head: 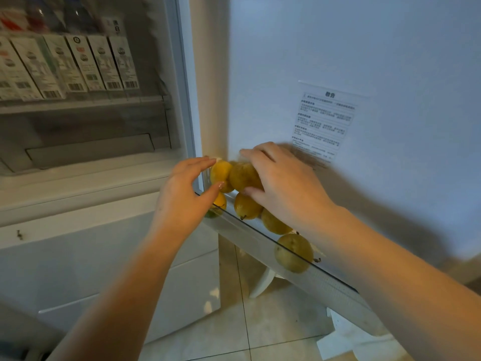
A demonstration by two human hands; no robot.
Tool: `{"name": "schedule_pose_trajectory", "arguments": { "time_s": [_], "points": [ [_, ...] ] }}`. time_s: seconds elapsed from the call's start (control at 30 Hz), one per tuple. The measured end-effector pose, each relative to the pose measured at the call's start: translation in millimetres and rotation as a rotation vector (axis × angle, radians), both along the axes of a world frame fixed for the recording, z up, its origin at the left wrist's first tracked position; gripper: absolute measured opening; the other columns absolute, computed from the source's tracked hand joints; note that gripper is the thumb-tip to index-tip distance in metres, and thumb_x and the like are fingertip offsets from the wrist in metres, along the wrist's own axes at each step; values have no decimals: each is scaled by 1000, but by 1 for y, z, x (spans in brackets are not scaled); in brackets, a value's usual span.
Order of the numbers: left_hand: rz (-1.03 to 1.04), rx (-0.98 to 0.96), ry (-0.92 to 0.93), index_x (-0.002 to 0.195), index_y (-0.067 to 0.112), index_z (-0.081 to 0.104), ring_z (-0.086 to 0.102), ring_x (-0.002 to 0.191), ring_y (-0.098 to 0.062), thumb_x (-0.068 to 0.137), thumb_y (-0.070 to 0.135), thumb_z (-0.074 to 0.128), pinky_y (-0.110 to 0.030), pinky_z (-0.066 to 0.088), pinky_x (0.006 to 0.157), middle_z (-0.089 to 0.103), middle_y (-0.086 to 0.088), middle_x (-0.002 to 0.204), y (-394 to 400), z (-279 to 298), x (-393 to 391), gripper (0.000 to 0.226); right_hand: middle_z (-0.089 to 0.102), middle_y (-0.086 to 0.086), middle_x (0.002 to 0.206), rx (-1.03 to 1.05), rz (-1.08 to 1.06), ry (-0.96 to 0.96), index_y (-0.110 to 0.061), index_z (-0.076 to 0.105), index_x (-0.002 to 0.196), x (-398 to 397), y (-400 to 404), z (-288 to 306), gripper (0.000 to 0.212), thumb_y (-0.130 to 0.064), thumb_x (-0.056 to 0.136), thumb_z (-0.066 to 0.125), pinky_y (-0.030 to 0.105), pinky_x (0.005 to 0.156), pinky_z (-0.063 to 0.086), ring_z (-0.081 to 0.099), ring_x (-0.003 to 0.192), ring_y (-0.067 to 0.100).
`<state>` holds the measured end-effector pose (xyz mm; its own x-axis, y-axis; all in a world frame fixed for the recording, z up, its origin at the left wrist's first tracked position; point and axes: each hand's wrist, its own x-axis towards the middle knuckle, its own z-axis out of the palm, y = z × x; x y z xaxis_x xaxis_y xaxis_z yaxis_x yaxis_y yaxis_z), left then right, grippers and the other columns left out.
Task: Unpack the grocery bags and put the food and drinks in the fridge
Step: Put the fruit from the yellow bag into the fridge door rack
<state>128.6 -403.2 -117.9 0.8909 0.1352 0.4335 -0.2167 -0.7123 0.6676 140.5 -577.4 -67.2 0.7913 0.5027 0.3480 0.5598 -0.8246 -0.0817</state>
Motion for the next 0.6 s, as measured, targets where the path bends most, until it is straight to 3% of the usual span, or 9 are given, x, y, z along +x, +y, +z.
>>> {"name": "schedule_pose_trajectory", "arguments": {
  "time_s": [0.1, 0.2, 0.43, 0.6],
  "points": [
    [6, -4, -36, 122, 31, 57, 36, 102, 13, 85, 29, 65, 6, 27, 75, 49, 22, 113, -2, 7, -11, 38, 41, -5, 135, 49, -10, -10, -29, 26, 143, -7, -6, 7, 69, -38, 85, 62, 31, 86, 46, 43, 120, 15],
    [-10, -17, -73, 117, 32, 58, 37, 99, 15, 84, 27, 66, 8, 27, 76, 50, 24, 107, -6, 14, -25, 34, 42, -8, 134, 96, -15, -26, -31, 30, 141, -19, -13, 11, 67, -40, 84, 63, 32, 87, 44, 44, 119, 14],
    [-84, -60, -186, 107, 36, 58, 44, 99, 22, 80, 20, 72, 3, 29, 85, 50, 32, 103, -29, 12, -59, 34, 46, -10, 128, 165, -62, -83, -31, 41, 135, -66, -40, 2, 60, -35, 80, 67, 26, 73, 40, 48, 111, 13],
    [-178, -154, -197, 106, 30, 62, 52, 103, 9, 78, 23, 68, -5, 35, 89, 58, 21, 105, -55, 1, -85, 29, 48, -9, 125, 240, -87, -67, -31, 47, 129, -95, -64, -15, 57, -32, 77, 70, 29, 71, 42, 52, 108, 16]
  ]
}}
